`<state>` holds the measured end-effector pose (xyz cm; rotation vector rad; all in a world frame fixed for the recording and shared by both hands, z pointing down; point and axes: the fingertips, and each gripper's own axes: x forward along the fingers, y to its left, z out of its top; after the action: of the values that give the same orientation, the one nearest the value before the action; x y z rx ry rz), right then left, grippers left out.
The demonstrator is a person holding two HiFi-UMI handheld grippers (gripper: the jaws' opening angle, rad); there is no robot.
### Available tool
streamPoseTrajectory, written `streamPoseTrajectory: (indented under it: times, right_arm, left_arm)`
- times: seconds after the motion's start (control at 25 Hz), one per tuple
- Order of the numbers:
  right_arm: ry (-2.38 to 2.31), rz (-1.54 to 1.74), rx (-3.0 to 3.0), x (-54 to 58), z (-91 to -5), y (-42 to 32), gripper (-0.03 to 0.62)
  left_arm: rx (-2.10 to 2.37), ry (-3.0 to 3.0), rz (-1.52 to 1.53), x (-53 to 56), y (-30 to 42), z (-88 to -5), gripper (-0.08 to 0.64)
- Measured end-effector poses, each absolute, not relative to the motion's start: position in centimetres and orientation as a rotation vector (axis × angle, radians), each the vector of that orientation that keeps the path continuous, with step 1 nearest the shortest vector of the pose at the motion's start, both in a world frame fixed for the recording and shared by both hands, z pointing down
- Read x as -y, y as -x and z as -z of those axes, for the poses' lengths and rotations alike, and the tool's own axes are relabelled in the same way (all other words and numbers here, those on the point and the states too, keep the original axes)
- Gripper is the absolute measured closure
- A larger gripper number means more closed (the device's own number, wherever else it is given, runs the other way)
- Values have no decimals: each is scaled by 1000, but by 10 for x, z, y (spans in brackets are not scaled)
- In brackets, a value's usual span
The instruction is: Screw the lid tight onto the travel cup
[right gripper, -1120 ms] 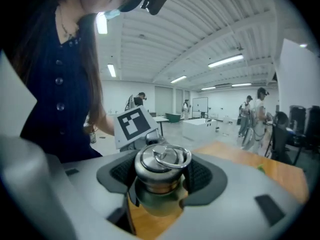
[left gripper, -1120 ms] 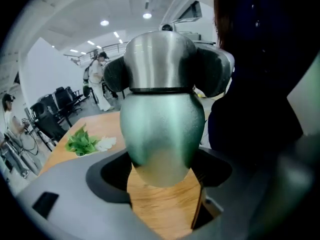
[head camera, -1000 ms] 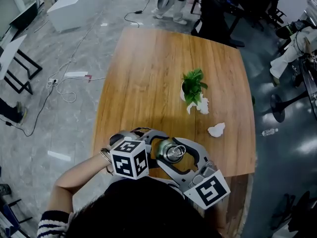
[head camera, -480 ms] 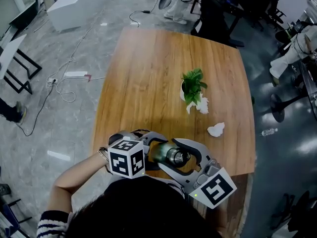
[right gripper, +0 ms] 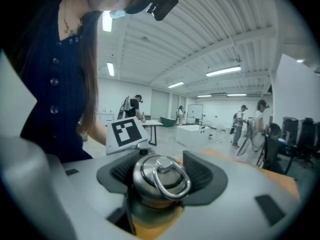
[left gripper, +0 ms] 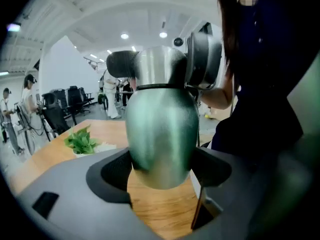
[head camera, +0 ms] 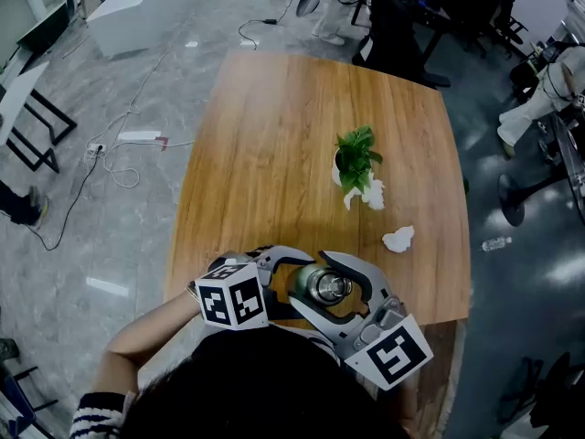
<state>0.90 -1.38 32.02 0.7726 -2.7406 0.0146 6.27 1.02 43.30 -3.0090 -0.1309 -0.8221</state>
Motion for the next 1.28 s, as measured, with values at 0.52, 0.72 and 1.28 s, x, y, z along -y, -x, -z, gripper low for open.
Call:
streamPoseTrajectory:
  times: [0.52,0.72,1.28]
  right_arm:
    - [-843,24,2741,19,-320,-3,327]
    - [-759,6,2789,13,-315,-5,327]
    - [-672,-79,2743,8,-334,-1,327]
  left_arm:
    - [46,2973,862,-1,-60,-436,181]
    - [142,3080,802,-11,-66,-427,181]
    - [228,2920,974,-13,-52,-442,181]
